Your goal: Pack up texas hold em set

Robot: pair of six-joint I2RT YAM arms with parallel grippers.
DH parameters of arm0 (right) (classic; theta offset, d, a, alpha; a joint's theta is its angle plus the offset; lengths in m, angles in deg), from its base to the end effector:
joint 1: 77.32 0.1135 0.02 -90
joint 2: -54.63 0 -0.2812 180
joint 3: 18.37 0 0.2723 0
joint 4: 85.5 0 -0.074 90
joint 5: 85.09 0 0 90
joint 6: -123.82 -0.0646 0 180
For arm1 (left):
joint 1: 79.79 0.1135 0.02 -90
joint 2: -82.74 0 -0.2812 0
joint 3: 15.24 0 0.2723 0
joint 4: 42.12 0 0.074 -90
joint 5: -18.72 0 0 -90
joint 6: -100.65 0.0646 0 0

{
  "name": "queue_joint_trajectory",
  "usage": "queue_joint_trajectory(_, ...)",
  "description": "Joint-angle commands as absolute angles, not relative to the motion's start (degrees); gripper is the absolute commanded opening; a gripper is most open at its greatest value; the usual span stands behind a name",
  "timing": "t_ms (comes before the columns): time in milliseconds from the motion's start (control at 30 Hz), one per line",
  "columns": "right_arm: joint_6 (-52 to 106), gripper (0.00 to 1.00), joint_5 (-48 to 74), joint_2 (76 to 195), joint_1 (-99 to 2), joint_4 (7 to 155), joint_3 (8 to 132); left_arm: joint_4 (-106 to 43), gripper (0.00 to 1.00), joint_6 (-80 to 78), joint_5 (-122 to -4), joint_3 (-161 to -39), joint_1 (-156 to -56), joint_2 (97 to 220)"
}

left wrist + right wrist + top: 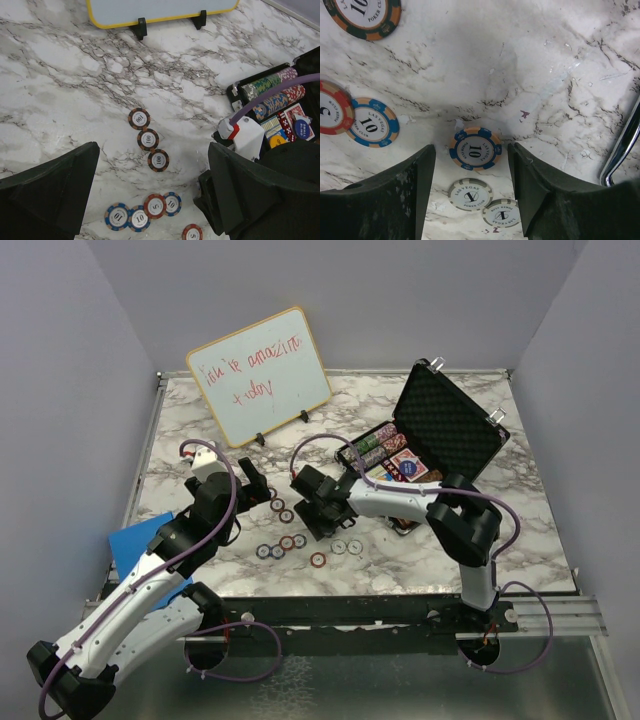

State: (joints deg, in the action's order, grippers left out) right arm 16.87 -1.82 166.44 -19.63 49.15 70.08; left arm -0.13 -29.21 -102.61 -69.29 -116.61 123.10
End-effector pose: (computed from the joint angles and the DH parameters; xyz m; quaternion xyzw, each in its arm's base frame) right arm 0.2334 0.3548 0.1379 -0.3313 0.9235 0.0659 0.1816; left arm 0.1675 -0.0834 0.2988 -0.1603 0.8227 -0.1245 0.5311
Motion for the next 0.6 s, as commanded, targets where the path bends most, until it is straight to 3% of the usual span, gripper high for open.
queue_joint_trajectory(0, 14.80, 0.63, -3.09, 173.68, -19.28, 49.67, 70.65, -1.09, 0.99, -29.34, -101.96, -68.20, -116.44, 123.00)
queue_joint_trajectory(267, 12.67, 0.50, -2.73, 175.46, -19.26, 47.35, 70.71, -1.09, 0.99, -29.17, -101.88, -68.00, -116.44, 122.59)
queue_joint_trajectory(567, 14.14, 0.67, -7.21, 169.63, -19.30, 43.86, 68.90, -1.09, 0.99, -29.27, -101.69, -67.76, -116.39, 122.68)
